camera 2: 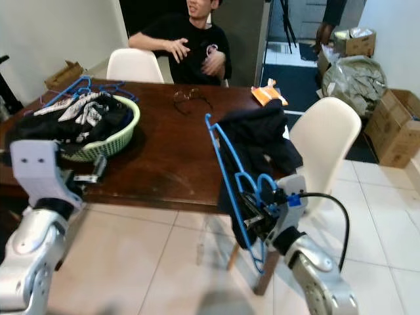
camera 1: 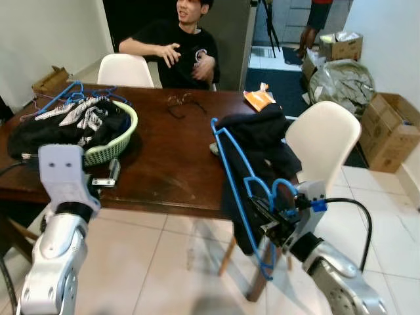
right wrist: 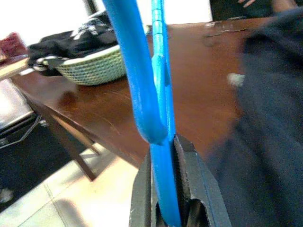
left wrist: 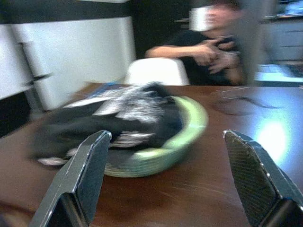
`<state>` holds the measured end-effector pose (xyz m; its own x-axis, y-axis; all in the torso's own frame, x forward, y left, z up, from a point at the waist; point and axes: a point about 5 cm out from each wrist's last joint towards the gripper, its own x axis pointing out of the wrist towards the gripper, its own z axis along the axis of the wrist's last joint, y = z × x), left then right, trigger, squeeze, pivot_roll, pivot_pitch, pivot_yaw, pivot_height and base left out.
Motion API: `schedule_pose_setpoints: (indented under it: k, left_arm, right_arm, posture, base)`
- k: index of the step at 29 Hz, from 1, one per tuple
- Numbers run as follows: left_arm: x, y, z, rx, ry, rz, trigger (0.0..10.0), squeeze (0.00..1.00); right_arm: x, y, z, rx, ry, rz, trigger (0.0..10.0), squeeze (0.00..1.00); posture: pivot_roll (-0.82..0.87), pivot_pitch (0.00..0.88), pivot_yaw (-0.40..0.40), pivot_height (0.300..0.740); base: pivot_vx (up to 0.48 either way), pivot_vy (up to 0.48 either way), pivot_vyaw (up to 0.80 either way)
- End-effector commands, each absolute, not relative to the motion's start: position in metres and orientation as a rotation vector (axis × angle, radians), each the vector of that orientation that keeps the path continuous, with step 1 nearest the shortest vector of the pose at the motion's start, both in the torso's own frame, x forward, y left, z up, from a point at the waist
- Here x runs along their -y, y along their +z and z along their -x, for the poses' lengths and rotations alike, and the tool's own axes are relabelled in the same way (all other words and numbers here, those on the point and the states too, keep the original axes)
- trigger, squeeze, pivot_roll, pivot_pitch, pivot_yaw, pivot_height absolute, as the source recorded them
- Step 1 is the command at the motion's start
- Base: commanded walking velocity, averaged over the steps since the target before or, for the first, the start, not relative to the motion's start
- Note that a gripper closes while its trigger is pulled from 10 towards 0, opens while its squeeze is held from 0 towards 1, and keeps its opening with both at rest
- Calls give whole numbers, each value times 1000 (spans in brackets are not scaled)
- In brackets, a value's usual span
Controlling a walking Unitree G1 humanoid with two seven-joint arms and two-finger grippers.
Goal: Hang hanger
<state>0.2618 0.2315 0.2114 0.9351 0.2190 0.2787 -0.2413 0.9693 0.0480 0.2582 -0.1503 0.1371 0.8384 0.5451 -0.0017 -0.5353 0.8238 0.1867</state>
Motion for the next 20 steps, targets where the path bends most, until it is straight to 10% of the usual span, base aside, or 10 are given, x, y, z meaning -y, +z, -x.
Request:
schedule_pose_setpoints:
  k: [1,20]
  left_arm:
    - [-239,211,-262,261,267,-82,10000,0]
    - [-238,215,-276,238,206,-41,10000,0]
  right_arm:
    - [147,138,-256,-43,597,-169,10000,0]
    - [150,139,-259,-46,578,-207,10000,0]
  posture:
    - [50,0,0,740]
    - [40,0,3,740]
  base:
    - [480,0,794]
    - [429,0,208]
